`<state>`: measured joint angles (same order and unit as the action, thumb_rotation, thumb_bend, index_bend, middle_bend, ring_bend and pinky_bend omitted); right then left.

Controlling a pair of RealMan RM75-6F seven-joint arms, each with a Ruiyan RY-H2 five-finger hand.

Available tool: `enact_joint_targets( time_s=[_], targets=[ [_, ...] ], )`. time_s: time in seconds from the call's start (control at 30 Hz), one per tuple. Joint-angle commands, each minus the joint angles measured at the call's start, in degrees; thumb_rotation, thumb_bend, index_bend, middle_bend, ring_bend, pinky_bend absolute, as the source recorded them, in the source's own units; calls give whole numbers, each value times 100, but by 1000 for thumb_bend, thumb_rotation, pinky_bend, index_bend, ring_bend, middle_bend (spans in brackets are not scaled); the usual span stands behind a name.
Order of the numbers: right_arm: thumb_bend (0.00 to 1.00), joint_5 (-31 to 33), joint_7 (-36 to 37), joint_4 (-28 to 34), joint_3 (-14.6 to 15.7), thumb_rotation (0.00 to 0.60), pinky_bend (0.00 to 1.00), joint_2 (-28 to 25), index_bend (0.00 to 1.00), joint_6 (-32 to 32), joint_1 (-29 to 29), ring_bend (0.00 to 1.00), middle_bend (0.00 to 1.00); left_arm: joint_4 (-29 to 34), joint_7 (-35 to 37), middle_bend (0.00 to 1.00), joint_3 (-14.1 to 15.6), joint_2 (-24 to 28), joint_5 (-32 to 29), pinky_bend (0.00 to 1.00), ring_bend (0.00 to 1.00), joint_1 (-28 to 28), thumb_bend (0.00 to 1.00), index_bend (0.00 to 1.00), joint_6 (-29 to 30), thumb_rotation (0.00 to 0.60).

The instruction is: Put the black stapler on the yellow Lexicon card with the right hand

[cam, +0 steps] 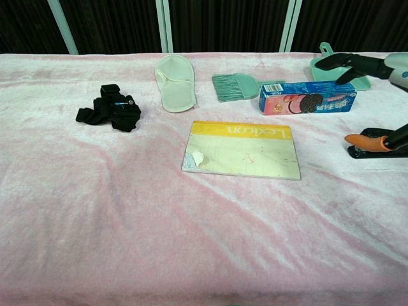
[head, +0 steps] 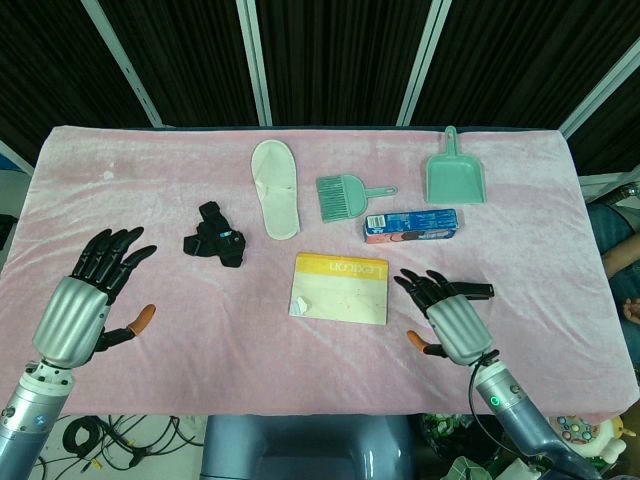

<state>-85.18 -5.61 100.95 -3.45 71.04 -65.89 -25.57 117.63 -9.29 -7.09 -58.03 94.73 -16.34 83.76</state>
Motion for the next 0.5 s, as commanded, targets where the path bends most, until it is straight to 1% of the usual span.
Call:
enact_joint_targets(
  time_s=[0.03, 0.27, 0.37, 0.5],
  targets=[
    [234, 352, -11, -181, -94, 600, 86, -154, 120, 63, 64, 153, 86, -2, 14, 26, 35, 90, -81, 30, 0, 121, 325, 141, 111, 600],
    [233, 868, 114, -635, -165, 600, 86, -255, 127, 301, 86, 163, 106, -156, 13, 26, 181, 239, -205, 30, 0, 337, 325, 140, 212, 600],
    [232, 1026, 218, -841, -174, 600, 86, -254, 143, 394, 103, 192, 133, -266, -7, 25, 277, 249, -239, 30, 0, 446, 324, 140, 252, 600],
    [232, 1123, 427, -1139, -179, 600, 91, -168, 193, 487, 118, 247, 192, -406, 29, 24, 336, 227, -307, 30, 0, 491, 325, 141, 214, 600]
  ],
)
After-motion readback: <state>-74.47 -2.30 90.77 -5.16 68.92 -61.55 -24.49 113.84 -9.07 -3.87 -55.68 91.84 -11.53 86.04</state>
